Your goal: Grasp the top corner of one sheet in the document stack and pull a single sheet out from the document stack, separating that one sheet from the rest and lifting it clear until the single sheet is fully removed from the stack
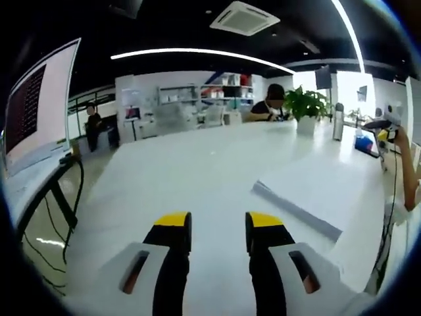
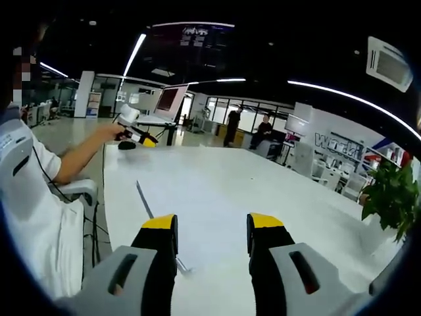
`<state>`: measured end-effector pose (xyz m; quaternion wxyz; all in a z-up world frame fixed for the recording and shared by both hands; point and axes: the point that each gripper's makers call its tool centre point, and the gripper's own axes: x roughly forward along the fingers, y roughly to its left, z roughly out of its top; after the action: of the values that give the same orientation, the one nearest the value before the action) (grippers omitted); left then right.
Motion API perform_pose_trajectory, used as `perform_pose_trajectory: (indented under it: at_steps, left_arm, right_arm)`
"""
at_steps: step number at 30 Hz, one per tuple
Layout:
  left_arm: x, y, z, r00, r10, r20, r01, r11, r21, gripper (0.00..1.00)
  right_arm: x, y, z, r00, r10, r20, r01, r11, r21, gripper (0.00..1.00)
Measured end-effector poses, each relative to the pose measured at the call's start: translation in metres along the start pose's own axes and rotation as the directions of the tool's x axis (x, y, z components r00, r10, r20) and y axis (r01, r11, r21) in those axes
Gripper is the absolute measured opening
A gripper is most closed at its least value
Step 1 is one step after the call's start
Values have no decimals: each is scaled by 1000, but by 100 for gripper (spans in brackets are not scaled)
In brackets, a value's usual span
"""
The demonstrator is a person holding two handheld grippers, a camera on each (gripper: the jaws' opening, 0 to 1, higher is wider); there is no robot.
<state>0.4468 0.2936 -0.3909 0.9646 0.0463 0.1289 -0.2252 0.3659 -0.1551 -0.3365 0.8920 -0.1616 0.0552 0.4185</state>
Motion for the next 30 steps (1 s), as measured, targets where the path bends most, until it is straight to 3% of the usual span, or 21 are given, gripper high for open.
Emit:
perform_pose_trajectory:
  at_steps: [14, 19, 30]
  left_arm:
    - [-5, -45, 32, 985, -144, 93, 140, 989, 49, 43]
    - [-6, -59, 35, 975, -196, 105, 190, 980, 65, 46]
    - [-12, -81, 43, 965, -241, 105, 230, 968, 101, 51]
  right_arm:
    - [-2, -3, 5, 1000, -16, 18, 16, 1000, 4, 42]
    - [-2, -4, 5, 1000, -18, 19, 18, 1000, 6, 42]
    - [-6, -5, 12, 998, -34, 46, 33, 999, 13, 42]
